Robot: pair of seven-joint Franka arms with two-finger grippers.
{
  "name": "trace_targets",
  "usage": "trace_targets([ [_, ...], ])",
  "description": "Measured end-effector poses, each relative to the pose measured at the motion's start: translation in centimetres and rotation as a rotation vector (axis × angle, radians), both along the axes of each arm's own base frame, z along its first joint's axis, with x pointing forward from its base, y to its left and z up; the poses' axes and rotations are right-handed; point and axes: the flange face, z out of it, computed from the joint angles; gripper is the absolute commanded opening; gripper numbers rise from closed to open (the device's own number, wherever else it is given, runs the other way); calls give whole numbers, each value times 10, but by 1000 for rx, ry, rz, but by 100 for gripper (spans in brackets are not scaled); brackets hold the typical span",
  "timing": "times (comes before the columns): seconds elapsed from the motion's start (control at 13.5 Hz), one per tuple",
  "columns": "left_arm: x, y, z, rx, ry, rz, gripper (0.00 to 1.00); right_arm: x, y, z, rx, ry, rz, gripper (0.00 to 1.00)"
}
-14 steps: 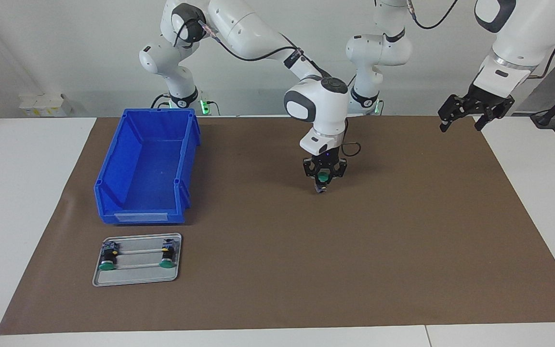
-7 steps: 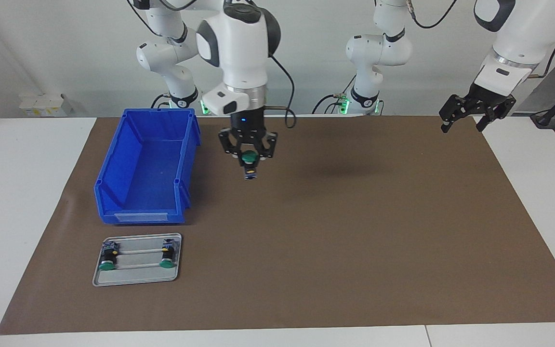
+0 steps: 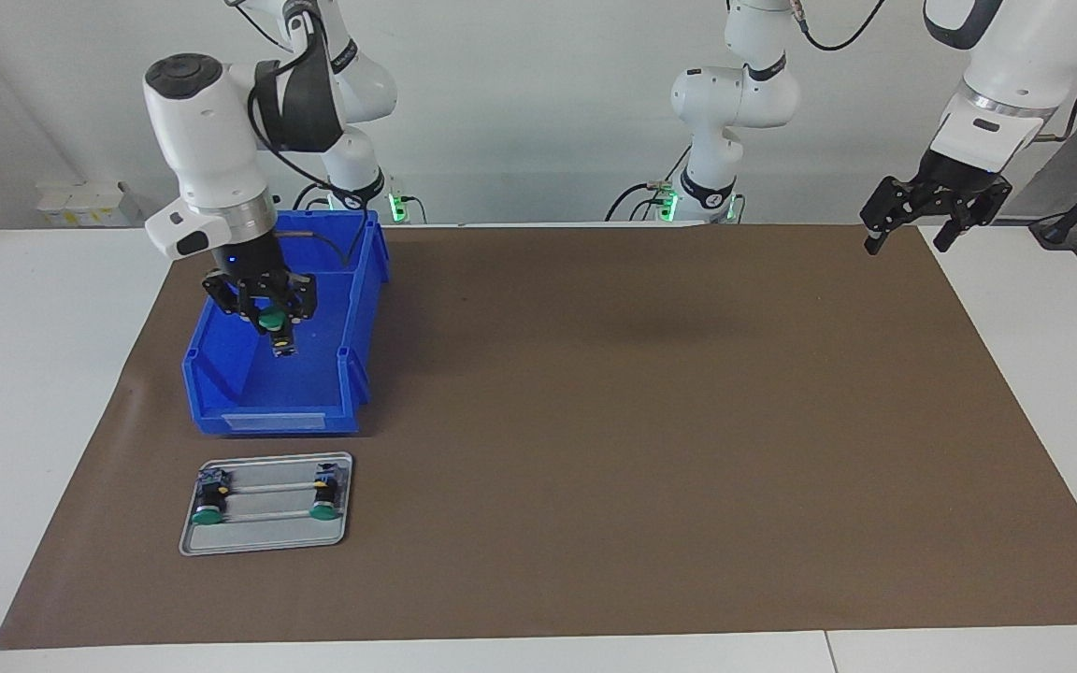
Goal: Place and press button with both arms
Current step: 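Carry the button into the blue bin with the right gripper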
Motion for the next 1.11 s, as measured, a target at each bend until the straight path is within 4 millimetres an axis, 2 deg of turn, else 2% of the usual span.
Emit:
trace_targets([
  [0.07, 0, 1, 1, 0, -6, 2, 100, -11, -18, -21, 10, 24, -6, 0],
  [0.15, 0, 2, 4, 0, -14, 3, 100, -22, -28, -41, 15, 43, -14, 0],
  [0.44, -2, 5, 6, 0, -17, 7, 100, -56, -29, -117, 18, 43, -18, 0],
  [0.59, -2, 4, 5, 0, -11, 6, 100, -66, -27, -137, 18, 54, -17, 19],
  [0.67, -2, 4, 4, 0, -9, 5, 100, -68, -27, -139, 18, 60, -17, 32],
  [0.74, -2, 4, 3, 0, -5, 6, 100, -68, -27, -141, 18, 64, -17, 49],
  [0.81, -4, 4, 1, -1, 5, 6, 100, -68, -27, -143, 18, 68, -17, 86],
  [0.89, -6, 5, -3, -2, 18, 6, 100, -68, -27, -144, 18, 71, -17, 100],
  [1.04, -13, 6, -13, -6, 46, 6, 100, -66, -27, -142, 18, 64, -18, 100],
  [1.11, -17, 6, -17, -8, 55, 5, 100, -61, -27, -134, 18, 46, -22, 100],
])
